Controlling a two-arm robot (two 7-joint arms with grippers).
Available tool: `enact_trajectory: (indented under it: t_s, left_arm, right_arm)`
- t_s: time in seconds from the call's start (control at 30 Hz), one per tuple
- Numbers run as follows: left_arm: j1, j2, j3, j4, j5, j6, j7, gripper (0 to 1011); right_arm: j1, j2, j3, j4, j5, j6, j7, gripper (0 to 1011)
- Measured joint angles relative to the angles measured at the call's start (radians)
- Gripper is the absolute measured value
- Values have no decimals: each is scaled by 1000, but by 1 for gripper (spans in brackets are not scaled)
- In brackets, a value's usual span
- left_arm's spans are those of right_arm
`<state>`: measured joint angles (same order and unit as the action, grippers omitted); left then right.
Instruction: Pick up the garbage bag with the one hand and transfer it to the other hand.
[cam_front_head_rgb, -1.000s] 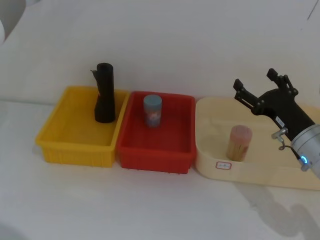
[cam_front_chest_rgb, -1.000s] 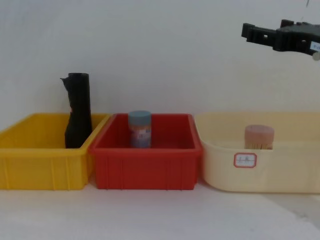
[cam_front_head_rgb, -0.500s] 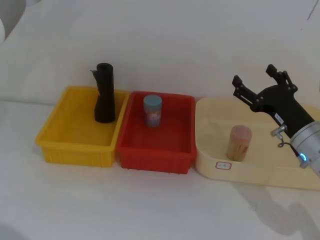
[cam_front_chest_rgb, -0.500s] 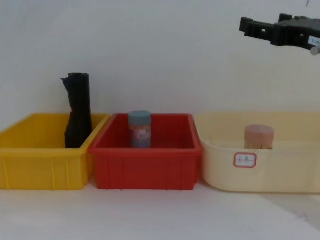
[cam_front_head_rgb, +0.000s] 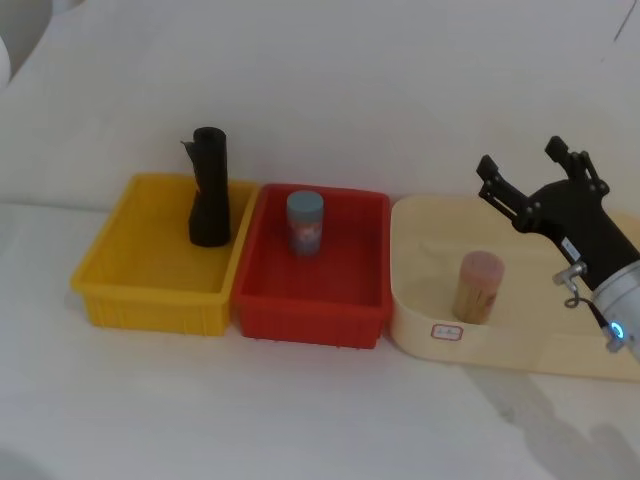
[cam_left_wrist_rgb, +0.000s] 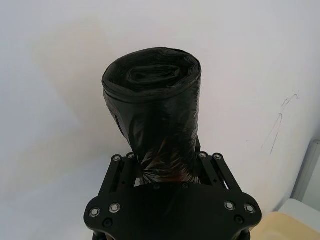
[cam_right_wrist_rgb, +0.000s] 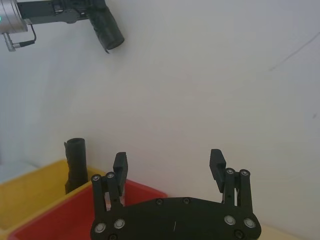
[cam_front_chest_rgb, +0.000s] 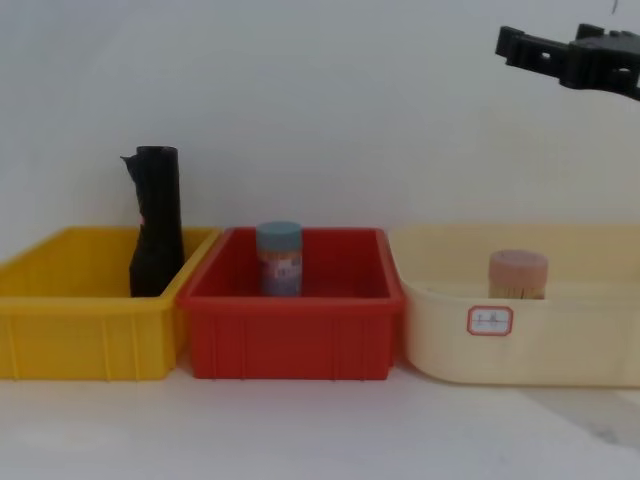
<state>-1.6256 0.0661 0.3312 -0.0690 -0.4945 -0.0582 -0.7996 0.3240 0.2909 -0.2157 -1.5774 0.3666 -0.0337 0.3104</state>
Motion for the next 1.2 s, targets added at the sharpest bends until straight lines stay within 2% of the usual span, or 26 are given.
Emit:
enact_trajectory:
  t_s: [0.27,0.57,1.2]
  left_arm:
    - [-1,0,0,1,0,-1,0,486]
    - [-1,0,0,2,0,-1,0,486]
    - [-1,0,0,2,0,-1,0,486]
  right_arm:
    - [-37,-3,9,-15,28,-18,-1,1001]
    - [-55,-9,3,-23,47,-32,1,1001]
    - [-73,-17,-1,-36,48,-47,-8,1001]
